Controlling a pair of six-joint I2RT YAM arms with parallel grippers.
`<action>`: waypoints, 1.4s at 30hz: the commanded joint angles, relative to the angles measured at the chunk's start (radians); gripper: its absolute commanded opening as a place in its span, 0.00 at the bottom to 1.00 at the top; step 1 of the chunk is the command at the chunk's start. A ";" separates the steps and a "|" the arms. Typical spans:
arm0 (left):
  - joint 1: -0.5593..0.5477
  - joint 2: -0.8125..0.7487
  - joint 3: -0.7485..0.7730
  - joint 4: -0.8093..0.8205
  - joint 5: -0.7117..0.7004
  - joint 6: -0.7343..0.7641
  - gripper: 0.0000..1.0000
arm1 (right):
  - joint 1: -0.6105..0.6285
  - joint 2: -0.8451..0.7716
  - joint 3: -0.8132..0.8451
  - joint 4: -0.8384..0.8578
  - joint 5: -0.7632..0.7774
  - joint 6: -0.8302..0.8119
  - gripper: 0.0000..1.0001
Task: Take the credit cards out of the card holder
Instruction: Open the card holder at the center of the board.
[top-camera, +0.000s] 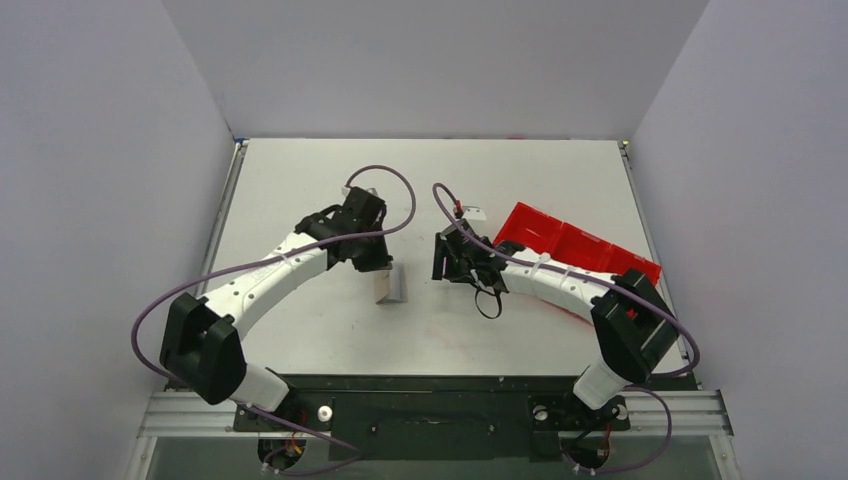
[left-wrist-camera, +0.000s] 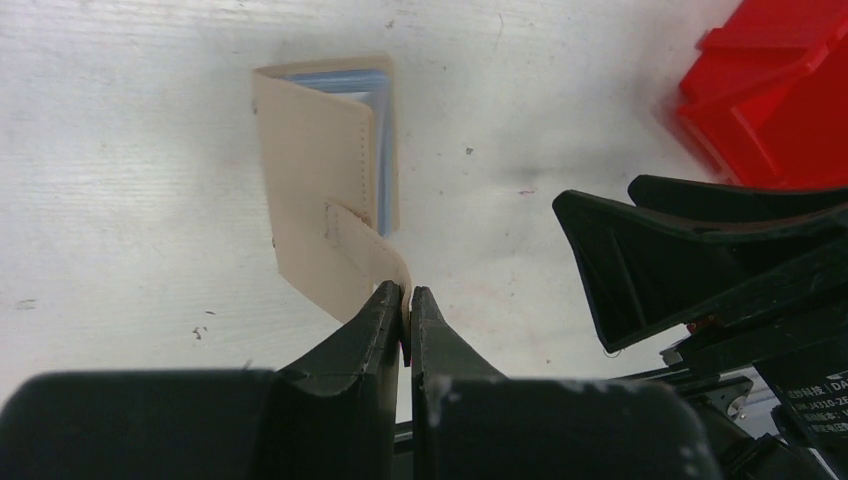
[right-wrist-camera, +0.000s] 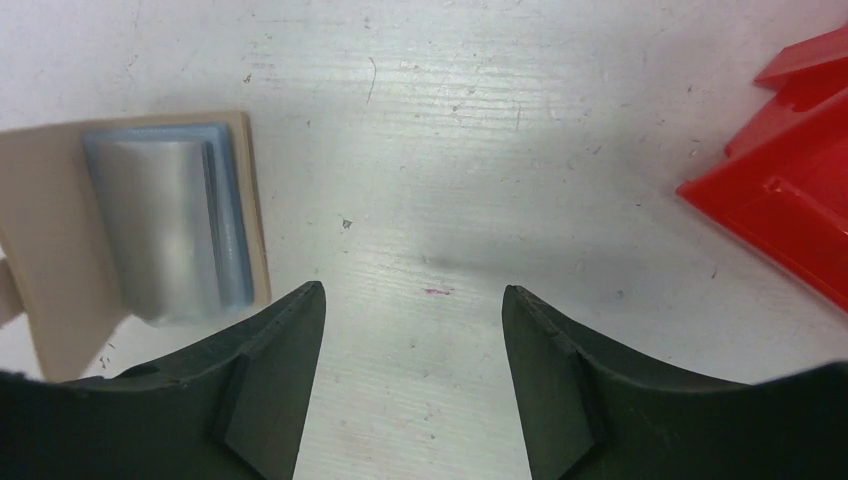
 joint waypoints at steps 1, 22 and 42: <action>-0.044 0.019 0.040 0.032 0.042 -0.080 0.00 | -0.015 -0.044 0.028 -0.018 0.047 -0.008 0.62; 0.108 -0.128 -0.339 -0.027 -0.026 -0.166 0.00 | 0.025 0.013 0.056 0.003 0.012 -0.014 0.61; 0.169 0.187 -0.196 -0.004 -0.223 -0.122 0.00 | 0.100 0.190 0.252 0.015 -0.087 -0.050 0.26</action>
